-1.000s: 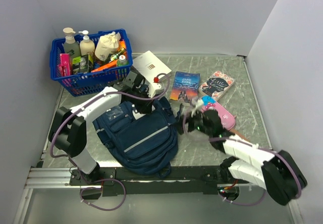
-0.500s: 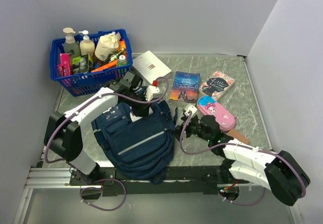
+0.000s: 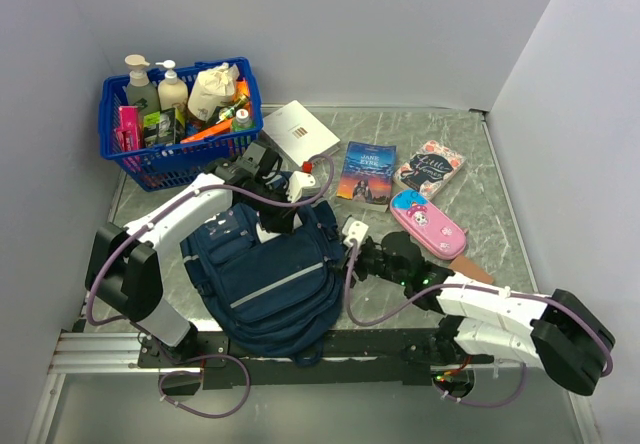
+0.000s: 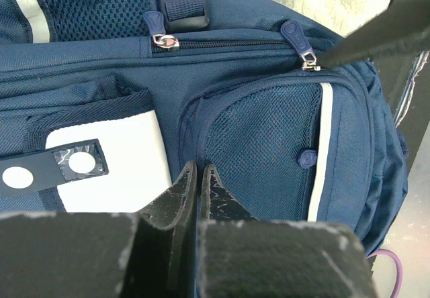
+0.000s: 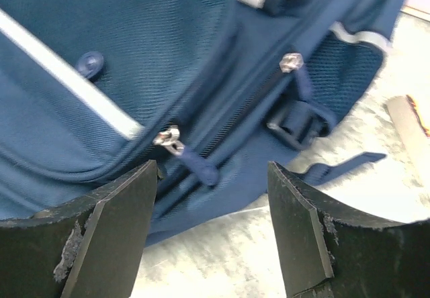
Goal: Pack the student bag
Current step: Unzip the student bag at the center of the board.
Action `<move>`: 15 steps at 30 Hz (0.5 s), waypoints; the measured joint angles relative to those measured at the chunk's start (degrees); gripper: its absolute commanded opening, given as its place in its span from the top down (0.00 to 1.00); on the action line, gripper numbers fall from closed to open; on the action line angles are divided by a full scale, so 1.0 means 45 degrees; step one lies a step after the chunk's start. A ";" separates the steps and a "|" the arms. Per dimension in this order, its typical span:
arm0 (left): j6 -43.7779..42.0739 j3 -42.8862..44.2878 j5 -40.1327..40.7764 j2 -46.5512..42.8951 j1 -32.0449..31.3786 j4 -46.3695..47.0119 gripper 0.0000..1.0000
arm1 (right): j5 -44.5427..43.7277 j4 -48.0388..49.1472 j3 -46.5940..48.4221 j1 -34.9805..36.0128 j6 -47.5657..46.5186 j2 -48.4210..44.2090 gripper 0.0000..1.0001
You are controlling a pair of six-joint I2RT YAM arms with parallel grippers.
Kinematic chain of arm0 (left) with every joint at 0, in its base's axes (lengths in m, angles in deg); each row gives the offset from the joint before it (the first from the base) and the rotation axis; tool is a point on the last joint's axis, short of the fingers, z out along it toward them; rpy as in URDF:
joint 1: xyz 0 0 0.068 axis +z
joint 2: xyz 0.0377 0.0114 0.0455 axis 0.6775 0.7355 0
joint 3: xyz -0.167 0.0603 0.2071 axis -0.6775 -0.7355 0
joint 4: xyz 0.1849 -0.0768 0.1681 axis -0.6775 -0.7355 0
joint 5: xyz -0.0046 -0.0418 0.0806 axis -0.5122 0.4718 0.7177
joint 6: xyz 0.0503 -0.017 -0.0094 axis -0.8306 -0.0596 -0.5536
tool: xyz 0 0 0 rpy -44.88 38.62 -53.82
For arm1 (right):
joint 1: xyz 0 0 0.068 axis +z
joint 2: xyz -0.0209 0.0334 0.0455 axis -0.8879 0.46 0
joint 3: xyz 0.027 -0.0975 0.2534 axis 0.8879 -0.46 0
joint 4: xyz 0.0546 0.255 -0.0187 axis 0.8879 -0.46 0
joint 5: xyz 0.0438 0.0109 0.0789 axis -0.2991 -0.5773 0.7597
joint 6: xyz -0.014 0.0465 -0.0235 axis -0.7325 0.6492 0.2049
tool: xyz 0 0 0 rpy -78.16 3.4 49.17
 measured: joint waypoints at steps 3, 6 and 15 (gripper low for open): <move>0.0000 0.0000 0.0000 0.0000 0.0000 -0.0010 0.99 | -0.0214 -0.0204 0.0170 0.0389 -0.0257 0.0233 0.30; 0.0000 0.0000 0.0005 0.0000 0.0005 -0.0015 0.99 | -0.0311 -0.0233 0.0350 0.0510 -0.0403 0.0563 0.44; 0.0000 0.0000 0.0044 0.0000 0.0049 0.0097 0.99 | -0.0092 -0.0427 0.0874 0.0661 -0.0646 0.1234 0.97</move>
